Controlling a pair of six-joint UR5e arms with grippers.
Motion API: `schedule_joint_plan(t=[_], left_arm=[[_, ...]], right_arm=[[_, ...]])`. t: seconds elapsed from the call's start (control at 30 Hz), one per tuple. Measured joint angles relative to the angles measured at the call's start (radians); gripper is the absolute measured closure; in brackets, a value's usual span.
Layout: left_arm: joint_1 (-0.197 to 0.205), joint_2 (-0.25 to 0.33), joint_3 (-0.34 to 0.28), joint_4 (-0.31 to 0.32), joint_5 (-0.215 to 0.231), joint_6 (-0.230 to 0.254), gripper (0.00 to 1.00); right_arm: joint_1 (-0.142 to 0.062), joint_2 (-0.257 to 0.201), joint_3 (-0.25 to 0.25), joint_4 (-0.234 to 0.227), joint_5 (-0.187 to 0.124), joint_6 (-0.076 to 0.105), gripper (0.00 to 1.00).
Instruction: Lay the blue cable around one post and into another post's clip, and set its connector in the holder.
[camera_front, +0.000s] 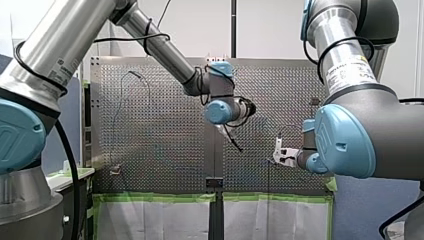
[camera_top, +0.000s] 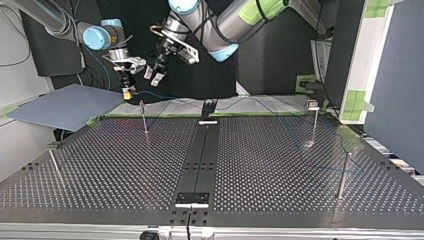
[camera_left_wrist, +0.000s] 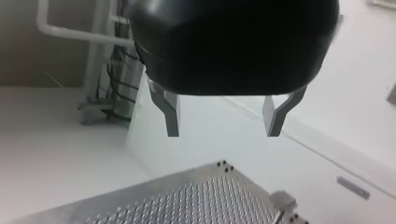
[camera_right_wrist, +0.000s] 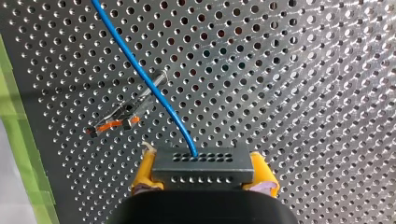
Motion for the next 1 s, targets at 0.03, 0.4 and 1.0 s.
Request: schedule_joint_plan(t=[0.03,0.4,1.0], left_arm=[[-0.008,-0.008,0.007,0.008,-0.004,-0.006,0.13],[-0.070,-0.113,0.076,0.113,-0.017,-0.067,0.13],[0.090,-0.281,0.076,0.281,0.122,-0.069,0.15]], right_arm=[[0.000,0.000,0.000,0.000,0.000,0.000,1.00],[0.001,0.000,0.000,0.001,0.001,0.001,1.00],[0.007,0.000,0.000,0.005,0.002,0.001,1.00]])
